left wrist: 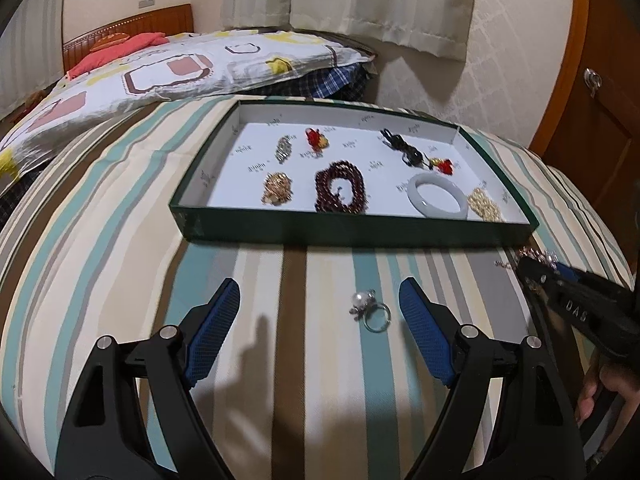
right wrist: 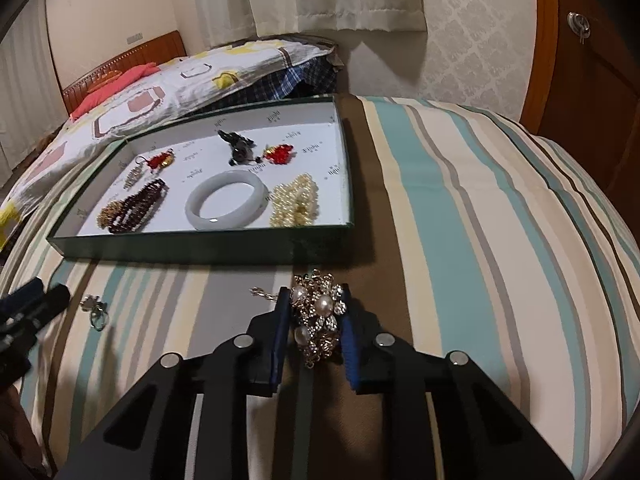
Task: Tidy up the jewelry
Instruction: 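Close the left tool on the silver pearl ring, then carry the pearl ring and flower brooch into the green box with both tools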
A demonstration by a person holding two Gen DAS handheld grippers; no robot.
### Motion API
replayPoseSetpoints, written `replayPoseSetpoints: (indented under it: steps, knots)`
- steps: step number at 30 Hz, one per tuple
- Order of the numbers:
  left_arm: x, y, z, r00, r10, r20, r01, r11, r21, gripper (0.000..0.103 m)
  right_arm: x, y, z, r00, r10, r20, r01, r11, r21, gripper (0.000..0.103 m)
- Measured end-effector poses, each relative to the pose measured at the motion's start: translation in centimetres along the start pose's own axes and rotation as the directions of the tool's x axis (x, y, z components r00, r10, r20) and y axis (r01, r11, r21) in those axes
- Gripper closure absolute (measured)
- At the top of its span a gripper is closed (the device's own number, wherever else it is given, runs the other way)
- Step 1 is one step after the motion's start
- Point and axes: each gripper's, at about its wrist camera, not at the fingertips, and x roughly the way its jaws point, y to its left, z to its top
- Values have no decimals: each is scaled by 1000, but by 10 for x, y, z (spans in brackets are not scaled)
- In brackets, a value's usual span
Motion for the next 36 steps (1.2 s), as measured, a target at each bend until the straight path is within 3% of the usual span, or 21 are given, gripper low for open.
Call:
replayPoseSetpoints:
  steps: [3, 12, 18, 22, 26, 36]
  knots:
    - [3, -5, -2, 1000, -9, -14, 9, 1000, 21, 23, -2, 3, 1, 1000, 10, 5, -9, 1000, -8, 83]
    - [19, -9, -1, 998, -25, -52, 26, 999, 35, 39, -3, 8, 1, 1000, 30, 0, -30, 999, -14, 83]
    - [27, -11, -2, 996, -48, -76, 53, 997, 55, 60, -2, 9, 1, 999, 34, -5, -34, 999, -15, 83]
    - [25, -8, -2, 993, -82, -85, 87, 994, 59, 80, -1, 11, 0, 999, 42, -9, -42, 999, -15, 83]
    - [23, -6, -3, 992, -92, -90, 97, 994, 58, 86, -2, 13, 0, 999, 45, -7, -45, 999, -17, 83]
    - [23, -4, -2, 990, -105, -90, 111, 992, 62, 87, -2, 13, 0, 999, 44, -6, -44, 999, -16, 83]
